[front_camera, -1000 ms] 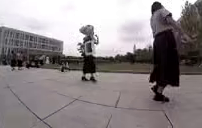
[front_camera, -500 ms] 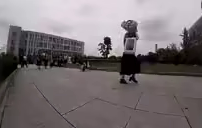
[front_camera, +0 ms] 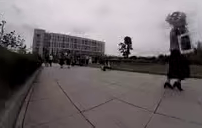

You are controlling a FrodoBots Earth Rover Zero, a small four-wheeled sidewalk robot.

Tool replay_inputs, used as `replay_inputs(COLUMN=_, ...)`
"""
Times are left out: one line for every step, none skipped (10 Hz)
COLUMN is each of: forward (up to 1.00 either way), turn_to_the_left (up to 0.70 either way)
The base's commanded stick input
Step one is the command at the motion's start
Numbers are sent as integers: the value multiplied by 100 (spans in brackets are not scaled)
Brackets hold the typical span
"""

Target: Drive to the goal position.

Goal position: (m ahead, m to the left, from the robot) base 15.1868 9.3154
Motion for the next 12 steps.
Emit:
replay_inputs(forward=70, turn_to_the_left=14)
replay_inputs(forward=70, turn_to_the_left=14)
replay_inputs(forward=70, turn_to_the_left=14)
replay_inputs(forward=70, turn_to_the_left=14)
replay_inputs(forward=70, turn_to_the_left=14)
replay_inputs(forward=70, turn_to_the_left=14)
replay_inputs(forward=70, turn_to_the_left=14)
replay_inputs(forward=70, turn_to_the_left=14)
replay_inputs(forward=70, turn_to_the_left=14)
replay_inputs(forward=70, turn_to_the_left=14)
replay_inputs(forward=70, turn_to_the_left=14)
replay_inputs(forward=70, turn_to_the_left=14)
